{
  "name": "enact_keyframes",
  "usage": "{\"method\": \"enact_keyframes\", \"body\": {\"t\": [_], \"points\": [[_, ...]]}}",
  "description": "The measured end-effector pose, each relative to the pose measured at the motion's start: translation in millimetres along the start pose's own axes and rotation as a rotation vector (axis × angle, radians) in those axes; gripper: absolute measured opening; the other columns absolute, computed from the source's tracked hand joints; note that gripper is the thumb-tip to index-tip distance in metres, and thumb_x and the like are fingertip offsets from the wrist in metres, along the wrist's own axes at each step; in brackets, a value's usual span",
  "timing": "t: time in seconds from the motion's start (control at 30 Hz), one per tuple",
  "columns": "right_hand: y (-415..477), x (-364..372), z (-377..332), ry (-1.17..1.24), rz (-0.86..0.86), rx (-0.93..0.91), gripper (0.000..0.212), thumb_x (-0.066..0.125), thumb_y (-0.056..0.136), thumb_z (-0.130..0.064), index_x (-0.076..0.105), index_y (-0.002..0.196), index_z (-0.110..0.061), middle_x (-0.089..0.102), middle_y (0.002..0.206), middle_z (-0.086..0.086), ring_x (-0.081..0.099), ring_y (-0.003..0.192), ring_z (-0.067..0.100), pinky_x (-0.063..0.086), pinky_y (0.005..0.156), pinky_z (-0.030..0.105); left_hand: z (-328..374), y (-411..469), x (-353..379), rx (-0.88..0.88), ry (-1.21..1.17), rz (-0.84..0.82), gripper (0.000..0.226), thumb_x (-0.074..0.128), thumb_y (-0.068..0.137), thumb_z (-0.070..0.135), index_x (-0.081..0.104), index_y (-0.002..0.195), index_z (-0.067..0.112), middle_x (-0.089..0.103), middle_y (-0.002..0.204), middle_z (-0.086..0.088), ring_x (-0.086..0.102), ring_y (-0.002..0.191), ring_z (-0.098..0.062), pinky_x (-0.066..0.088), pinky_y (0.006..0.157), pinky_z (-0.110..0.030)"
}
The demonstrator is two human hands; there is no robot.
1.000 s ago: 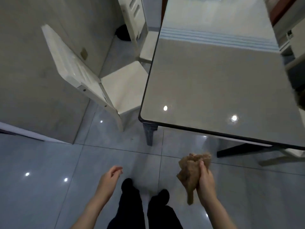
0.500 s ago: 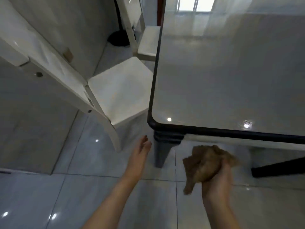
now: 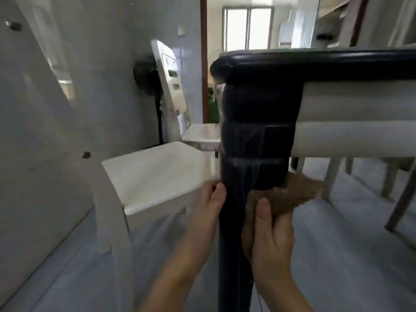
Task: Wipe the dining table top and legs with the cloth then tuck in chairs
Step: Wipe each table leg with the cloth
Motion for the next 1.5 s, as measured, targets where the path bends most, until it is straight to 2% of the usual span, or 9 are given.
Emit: {"method": "enact_keyframes", "body": {"t": [0.07, 0.2, 0.33, 0.5, 0.67, 0.87, 1.07, 1.27, 1.5], "points": [[-8.8, 6.3, -0.5, -0.019, -0.086, -0.112, 0.041, 0.051, 0.098, -0.014, 0.050, 0.124, 0.018, 0.062, 0.110, 0.027, 0.056, 0.071, -0.004, 0.040, 0.065, -0.003, -5.0, 3.7, -0.4, 0.025, -0.024, 0.007, 0.089, 0.051, 0.071, 0.076, 0.049, 0.124, 0.005, 0.056, 0.125, -0.021, 0.052, 0.119, -0.030, 0.041, 0.104, -0.048], [-12.8, 1.0, -1.7, -0.038, -0.061, -0.242, 0.077, 0.066, 0.072, -0.061, 0.055, 0.126, -0.007, 0.066, 0.114, 0.002, 0.059, 0.090, -0.017, 0.044, 0.081, 0.002, -2.5, 0.8, 3.5, 0.041, -0.029, -0.031, 0.066, 0.048, 0.080, 0.065, 0.053, 0.121, 0.014, 0.064, 0.119, -0.008, 0.060, 0.112, -0.018, 0.041, 0.104, -0.048], [-12.9, -21.8, -31.5, 0.016, 0.013, -0.230, 0.029, 0.067, 0.087, -0.019, 0.061, 0.111, -0.033, 0.071, 0.102, -0.014, 0.064, 0.102, 0.001, 0.048, 0.089, 0.018, 2.9, -0.2, 3.5, -0.006, -0.078, -0.055, 0.059, 0.052, 0.079, 0.062, 0.056, 0.112, 0.013, 0.067, 0.108, -0.004, 0.063, 0.104, -0.015, 0.044, 0.099, -0.044], [-26.8, -59.6, -129.2, 0.037, 0.288, -0.568, 0.033, 0.069, 0.083, -0.009, 0.060, 0.109, -0.027, 0.064, 0.104, -0.017, 0.060, 0.093, -0.014, 0.044, 0.086, 0.005, -4.8, 10.3, 1.2, -0.084, -0.114, 0.006, 0.046, 0.056, 0.072, 0.063, 0.060, 0.093, 0.022, 0.069, 0.087, 0.004, 0.066, 0.076, -0.002, 0.045, 0.075, -0.030], [-12.5, -14.2, -172.8, -0.258, 0.297, -0.884, 0.029, 0.060, 0.094, -0.028, 0.061, 0.120, -0.014, 0.067, 0.114, -0.004, 0.060, 0.112, 0.007, 0.049, 0.099, 0.038, -16.7, 12.0, -5.4, -0.075, -0.039, -0.042, 0.066, 0.056, 0.065, 0.080, 0.058, 0.097, 0.022, 0.069, 0.097, 0.002, 0.064, 0.098, -0.019, 0.045, 0.095, -0.046], [-15.3, 12.7, -159.0, -0.843, 0.120, -1.301, 0.046, 0.052, 0.092, -0.021, 0.050, 0.135, -0.006, 0.042, 0.146, 0.006, 0.032, 0.142, 0.018, 0.032, 0.114, 0.039, -10.1, 10.0, -2.1, -0.023, -0.103, -0.150, 0.046, 0.055, 0.077, 0.056, 0.055, 0.099, 0.016, 0.065, 0.092, 0.003, 0.061, 0.088, -0.009, 0.043, 0.085, -0.033], [-24.5, 15.4, -177.4, -0.883, 0.154, -1.360, 0.040, 0.050, 0.091, -0.015, 0.060, 0.126, 0.000, 0.050, 0.139, 0.008, 0.041, 0.135, 0.018, 0.030, 0.114, 0.026, -1.9, 35.0, -5.2, -0.016, -0.076, -0.029, 0.028, 0.058, 0.079, 0.029, 0.041, 0.066, 0.010, 0.040, 0.060, 0.000, 0.041, 0.040, 0.002, 0.030, 0.040, -0.009], [-37.0, 77.7, -175.9, -1.007, -0.257, -1.604, 0.035, 0.061, 0.092, -0.009, 0.060, 0.126, 0.000, 0.057, 0.134, 0.015, 0.047, 0.133, 0.024, 0.035, 0.114, 0.037, -6.3, 17.9, 0.6, 0.001, -0.197, -0.097, 0.012, 0.049, 0.093, 0.021, 0.048, 0.084, 0.013, 0.054, 0.069, 0.005, 0.055, 0.058, 0.001, 0.038, 0.061, -0.026], [-28.5, 23.5, -190.8, -0.940, -0.010, -1.607, 0.031, 0.060, 0.089, -0.008, 0.065, 0.116, 0.006, 0.059, 0.128, 0.019, 0.050, 0.127, 0.023, 0.035, 0.113, 0.031, -6.4, 34.4, -2.6, -0.036, -0.083, -0.002, 0.024, 0.043, 0.097, 0.008, 0.047, 0.074, 0.012, 0.047, 0.064, 0.001, 0.045, 0.054, -0.009, 0.035, 0.041, -0.009]]}}
Point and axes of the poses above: each hand's wrist, its own y-axis towards the middle knuckle, its own x-axis out of the palm, z = x × y, the point moved 9 cm from there along y, towards the middle knuckle
